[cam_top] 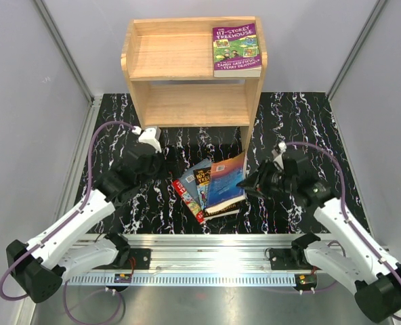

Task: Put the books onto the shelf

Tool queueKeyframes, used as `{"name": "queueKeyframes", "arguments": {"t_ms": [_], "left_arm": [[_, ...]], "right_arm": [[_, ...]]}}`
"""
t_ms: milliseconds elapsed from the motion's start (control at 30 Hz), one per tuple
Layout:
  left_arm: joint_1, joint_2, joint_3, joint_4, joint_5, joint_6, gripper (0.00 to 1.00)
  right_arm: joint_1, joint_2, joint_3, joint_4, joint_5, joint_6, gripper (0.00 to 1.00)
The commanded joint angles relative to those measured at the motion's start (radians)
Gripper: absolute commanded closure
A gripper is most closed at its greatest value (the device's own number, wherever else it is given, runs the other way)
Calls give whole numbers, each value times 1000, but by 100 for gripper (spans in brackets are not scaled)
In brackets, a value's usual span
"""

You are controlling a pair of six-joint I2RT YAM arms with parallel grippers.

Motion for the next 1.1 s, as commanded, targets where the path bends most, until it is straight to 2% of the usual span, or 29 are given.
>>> {"name": "queueKeyframes", "arguments": {"t_ms": [0,133,267,333,367,433,467,567,667,800,900,1000,1067], "left_arm": [[-5,-56,-40,29,-10,-10,1],[-7,-99,-77,29,-9,-16,1],[-8,-111,-102,34,-1,-19,1],[-8,-114,-110,40,8,-24,1],[-7,-117,-113,47,11,-24,1],[-8,-117,-116,54,19,-28,1],[-8,-119,-120,57,20,-28,1],[-11,-123,-123,55,20,-30,1],[-11,-133,-125,49,20,-28,1],[-11,-152,-127,35,13,-27,1],[-11,-163,-125,23,13,-30,1],[-13,-179,-130,18,22,-33,1],[-14,-179,-133,24,20,-36,1]], "right_arm": [[4,31,327,-84,2,-105,100],[4,115,562,-107,-79,-97,100],[4,228,891,-107,-197,-94,100],[4,259,990,-53,-265,-97,100],[4,294,1094,-11,-332,-105,100],[4,365,1212,-21,-397,-118,100],[4,389,1334,-36,-406,-138,100],[4,488,1549,-81,-411,-166,100],[1,581,1705,-163,-317,-194,100],[-30,658,1721,-157,-205,-189,100],[-100,716,1696,-133,-130,-180,100],[-183,776,1661,-47,-72,-140,100],[-217,856,1687,37,-87,-71,100]]}}
